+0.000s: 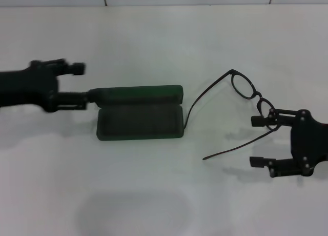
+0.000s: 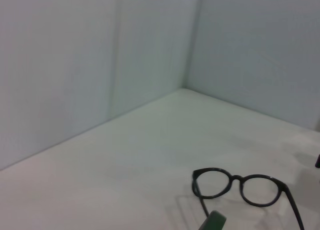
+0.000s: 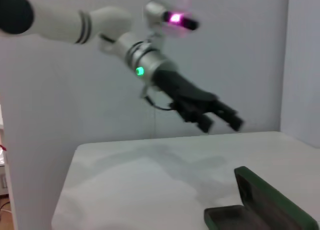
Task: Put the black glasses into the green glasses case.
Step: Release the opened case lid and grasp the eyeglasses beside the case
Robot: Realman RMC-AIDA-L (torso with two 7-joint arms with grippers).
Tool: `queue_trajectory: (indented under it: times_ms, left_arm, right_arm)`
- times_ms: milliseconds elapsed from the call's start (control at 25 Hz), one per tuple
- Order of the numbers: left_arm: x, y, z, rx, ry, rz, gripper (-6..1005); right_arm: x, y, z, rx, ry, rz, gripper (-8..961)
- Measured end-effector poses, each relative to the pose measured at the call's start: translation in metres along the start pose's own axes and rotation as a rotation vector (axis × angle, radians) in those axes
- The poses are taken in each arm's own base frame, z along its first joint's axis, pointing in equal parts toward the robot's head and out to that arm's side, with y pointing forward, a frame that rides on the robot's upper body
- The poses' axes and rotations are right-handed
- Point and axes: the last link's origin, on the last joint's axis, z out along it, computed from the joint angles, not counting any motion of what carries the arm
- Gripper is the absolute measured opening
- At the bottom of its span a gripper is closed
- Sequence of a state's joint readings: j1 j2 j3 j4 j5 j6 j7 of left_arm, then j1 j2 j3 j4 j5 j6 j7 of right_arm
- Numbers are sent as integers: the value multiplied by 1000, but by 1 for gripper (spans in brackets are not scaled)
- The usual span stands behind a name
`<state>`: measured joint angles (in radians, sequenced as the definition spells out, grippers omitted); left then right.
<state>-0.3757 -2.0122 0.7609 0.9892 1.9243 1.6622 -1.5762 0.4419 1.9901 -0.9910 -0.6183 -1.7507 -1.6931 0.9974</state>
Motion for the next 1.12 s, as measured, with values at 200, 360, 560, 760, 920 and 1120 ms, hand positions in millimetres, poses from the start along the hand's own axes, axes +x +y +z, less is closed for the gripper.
queue_trajectory:
  times_ms: [200, 360, 560, 760, 920, 1120]
  left_arm:
    - [-34, 17, -35, 15, 31, -34, 879]
    - [-63, 37, -48, -15, 19, -52, 880]
    - [-95, 56, -51, -21, 34, -45, 881]
    - [-109, 59, -42, -49, -26, -73, 881]
    - [-110, 57, -37, -60, -51, -66, 882]
    - [-108, 54, -31, -63, -50, -36, 882]
  right_arm:
    - [0, -3, -7, 19, 2, 27, 794]
    - [-2, -7, -15, 53, -4, 44, 793]
    - [-5, -14, -26, 93, -5, 88, 793]
    - [-14, -30, -34, 150, 20, 175, 793]
    - [-31, -50, -39, 206, 77, 248, 793]
    - [-61, -82, -32, 245, 261, 396, 793]
